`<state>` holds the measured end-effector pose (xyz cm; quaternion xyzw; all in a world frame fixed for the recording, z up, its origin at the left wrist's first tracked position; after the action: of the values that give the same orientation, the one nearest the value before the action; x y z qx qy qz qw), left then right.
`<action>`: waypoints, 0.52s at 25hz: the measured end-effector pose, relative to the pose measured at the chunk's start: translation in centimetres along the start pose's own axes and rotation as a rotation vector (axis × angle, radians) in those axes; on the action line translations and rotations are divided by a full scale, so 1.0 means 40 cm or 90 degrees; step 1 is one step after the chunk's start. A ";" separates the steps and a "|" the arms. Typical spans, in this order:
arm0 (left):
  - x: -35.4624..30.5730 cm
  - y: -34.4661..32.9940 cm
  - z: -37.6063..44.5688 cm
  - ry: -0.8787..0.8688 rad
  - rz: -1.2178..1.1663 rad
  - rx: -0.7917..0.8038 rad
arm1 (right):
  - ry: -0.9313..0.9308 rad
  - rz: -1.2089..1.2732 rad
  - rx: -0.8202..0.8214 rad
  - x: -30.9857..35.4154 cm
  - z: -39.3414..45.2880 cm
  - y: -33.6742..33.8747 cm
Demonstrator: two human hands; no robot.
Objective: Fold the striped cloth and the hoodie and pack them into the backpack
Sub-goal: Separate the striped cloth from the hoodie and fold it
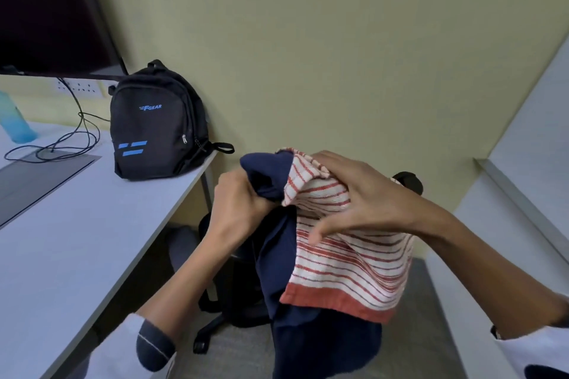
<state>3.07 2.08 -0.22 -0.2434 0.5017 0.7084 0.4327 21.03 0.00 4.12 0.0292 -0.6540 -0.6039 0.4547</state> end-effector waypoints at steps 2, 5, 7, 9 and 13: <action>0.001 0.011 -0.002 -0.011 -0.041 -0.018 | -0.093 -0.096 0.122 -0.073 -0.025 -0.006; -0.013 0.028 0.020 -0.089 -0.027 0.035 | -0.219 -0.125 0.180 -0.166 -0.043 -0.021; -0.010 0.031 0.032 -0.125 0.015 0.093 | -0.207 -0.032 0.186 -0.182 -0.032 -0.039; -0.003 0.042 0.025 -0.086 0.008 0.202 | -0.173 0.007 0.176 -0.169 -0.026 -0.045; 0.018 0.037 -0.014 -0.053 -0.056 0.405 | -0.149 -0.034 0.020 -0.142 -0.007 -0.018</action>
<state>1.40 1.65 -0.26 -0.0887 0.6687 0.5059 0.5376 24.16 2.93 0.34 -0.0168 -0.7113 -0.6045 0.3584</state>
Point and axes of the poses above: each hand's wrist, its own z-axis towards the middle knuckle, its own y-axis out of the back of the hand, x = y × z, the point moved 3 cm from there along z, towards the middle knuckle, and after that the axes turned 7 degrees about x, right-handed, at the moved point
